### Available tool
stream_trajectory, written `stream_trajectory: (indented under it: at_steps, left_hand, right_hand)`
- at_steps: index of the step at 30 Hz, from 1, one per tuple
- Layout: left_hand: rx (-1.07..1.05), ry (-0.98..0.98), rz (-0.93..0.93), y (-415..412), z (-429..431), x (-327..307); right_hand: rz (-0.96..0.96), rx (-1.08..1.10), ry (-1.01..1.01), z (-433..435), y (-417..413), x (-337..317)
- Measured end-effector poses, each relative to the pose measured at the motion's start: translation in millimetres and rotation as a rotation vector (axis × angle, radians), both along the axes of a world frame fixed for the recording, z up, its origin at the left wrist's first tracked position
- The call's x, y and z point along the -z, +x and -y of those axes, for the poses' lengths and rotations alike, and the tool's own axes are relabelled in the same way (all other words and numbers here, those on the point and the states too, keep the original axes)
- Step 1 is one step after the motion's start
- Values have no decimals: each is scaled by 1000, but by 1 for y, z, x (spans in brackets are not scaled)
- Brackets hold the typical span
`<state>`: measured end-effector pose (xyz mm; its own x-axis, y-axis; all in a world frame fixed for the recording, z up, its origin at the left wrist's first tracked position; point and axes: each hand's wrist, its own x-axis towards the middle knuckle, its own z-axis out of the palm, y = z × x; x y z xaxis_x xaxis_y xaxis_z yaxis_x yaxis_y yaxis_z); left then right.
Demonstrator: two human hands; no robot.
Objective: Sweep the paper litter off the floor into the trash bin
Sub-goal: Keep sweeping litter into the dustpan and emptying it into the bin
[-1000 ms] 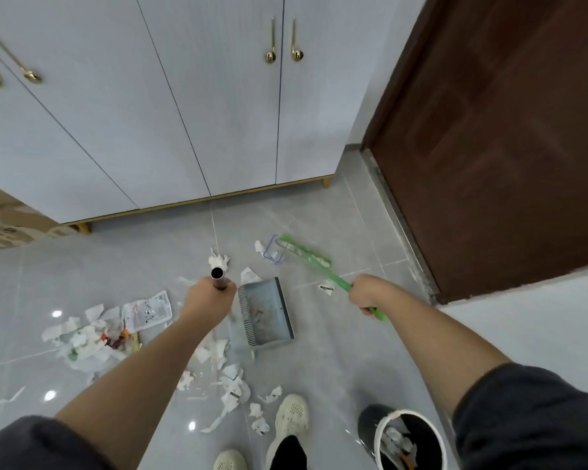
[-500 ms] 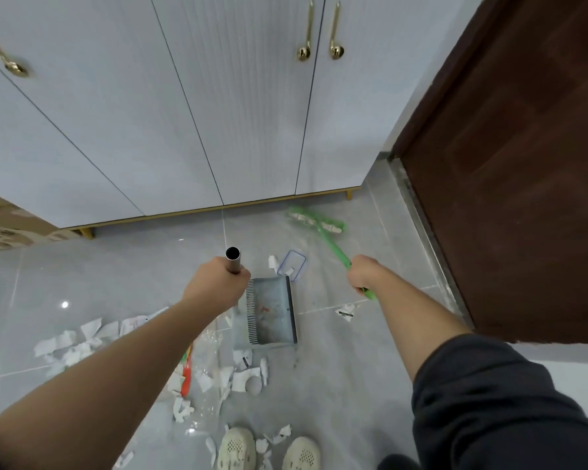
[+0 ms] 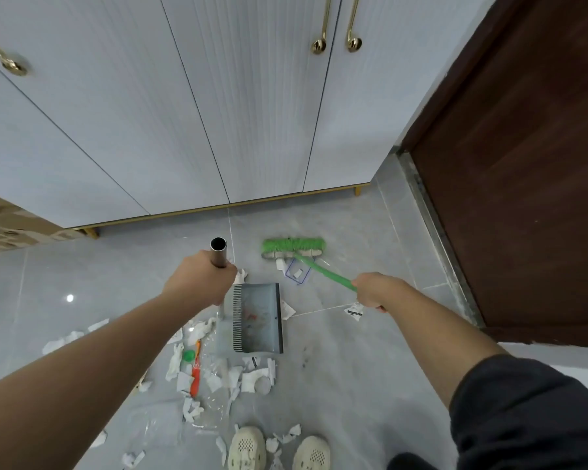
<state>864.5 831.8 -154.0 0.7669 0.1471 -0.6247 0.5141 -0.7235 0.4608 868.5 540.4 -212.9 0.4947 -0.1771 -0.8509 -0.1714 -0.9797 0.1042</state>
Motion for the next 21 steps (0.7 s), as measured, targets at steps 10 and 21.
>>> stream_trajectory:
  at_steps: [10,21]
  left_hand:
    - [46,47,6,-18,3,-13]
    - [102,89,83,-39,55,-7]
  right_hand:
    - [-106,-73,-187,68,-52,-50]
    - [12,320,63,135,-49,-72]
